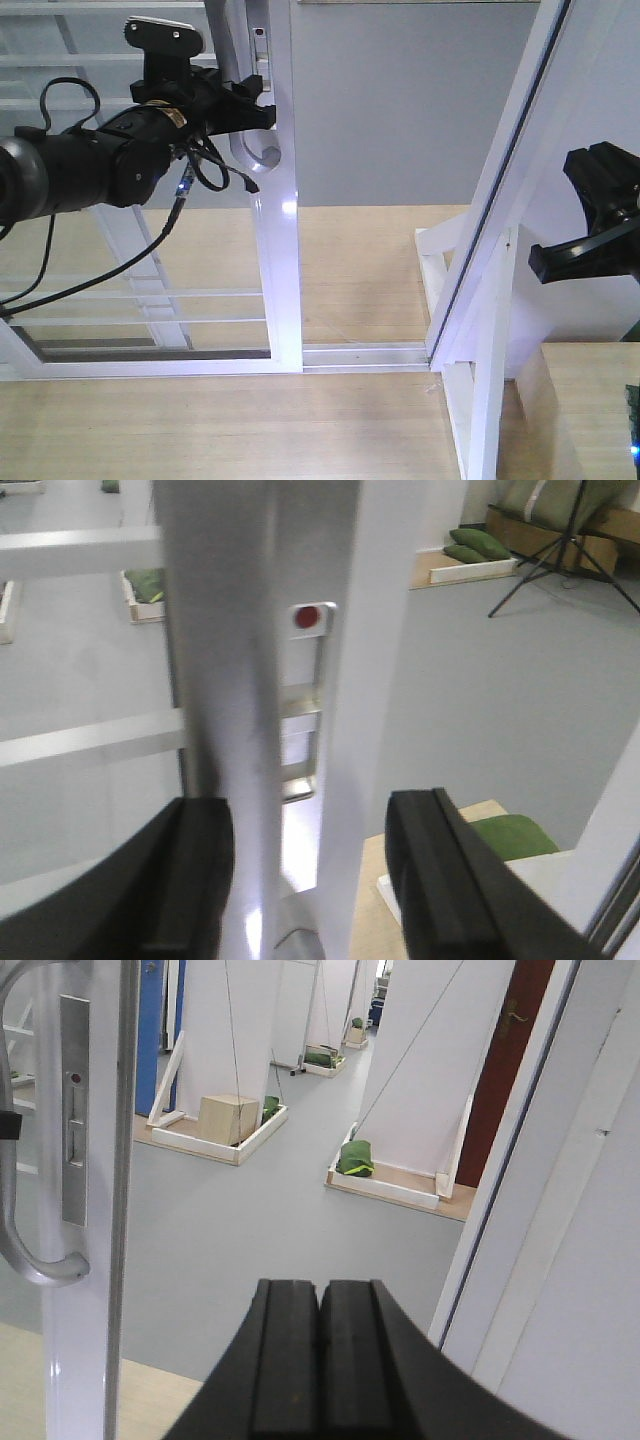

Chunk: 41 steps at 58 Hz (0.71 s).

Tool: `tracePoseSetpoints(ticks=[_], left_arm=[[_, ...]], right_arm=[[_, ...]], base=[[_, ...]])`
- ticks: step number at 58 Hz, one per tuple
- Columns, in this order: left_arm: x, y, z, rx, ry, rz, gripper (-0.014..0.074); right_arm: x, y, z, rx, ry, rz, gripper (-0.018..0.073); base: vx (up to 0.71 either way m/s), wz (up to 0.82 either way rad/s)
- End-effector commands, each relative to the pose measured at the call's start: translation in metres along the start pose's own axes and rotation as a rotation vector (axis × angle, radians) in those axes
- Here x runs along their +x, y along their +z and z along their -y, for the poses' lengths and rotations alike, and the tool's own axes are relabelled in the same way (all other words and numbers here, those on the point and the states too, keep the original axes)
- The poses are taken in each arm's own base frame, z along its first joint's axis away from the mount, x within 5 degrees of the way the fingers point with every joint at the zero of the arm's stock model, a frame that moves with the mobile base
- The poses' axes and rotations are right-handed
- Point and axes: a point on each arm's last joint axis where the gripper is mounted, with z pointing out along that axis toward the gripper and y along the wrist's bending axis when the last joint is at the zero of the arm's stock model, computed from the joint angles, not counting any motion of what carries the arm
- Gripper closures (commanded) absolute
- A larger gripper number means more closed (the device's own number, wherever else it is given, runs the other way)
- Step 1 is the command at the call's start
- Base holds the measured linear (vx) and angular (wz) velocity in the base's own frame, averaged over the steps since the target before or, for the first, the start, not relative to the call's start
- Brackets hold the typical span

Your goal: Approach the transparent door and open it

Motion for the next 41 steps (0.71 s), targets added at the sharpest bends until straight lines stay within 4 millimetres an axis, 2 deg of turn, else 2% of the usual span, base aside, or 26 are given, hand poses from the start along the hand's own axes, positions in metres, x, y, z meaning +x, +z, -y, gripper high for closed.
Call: tracePoseSetpoints(ticks=[1,30,41], left_arm=[[-0.040,-0.007,0.003,0.010,-0.030,0.173,0.0126],[-0.047,-0.002,-0.003,-0.022,-0.061,0.212,0.0126],[-0.055,0.015,-0.001,-0.018,-0.042,0.184,0.0126]], right_arm=[[-0.015,0.000,0.007,0.062,-0.021,0.087,0.0565],[-0.014,0.000,0.008,0.071,0.015,0.076,0.0565],[-0.014,0.000,0.008,0.071,0.016,0.075,0.0565]], base=[[0.00,0.00],[0.00,0.00],[0.00,0.00]])
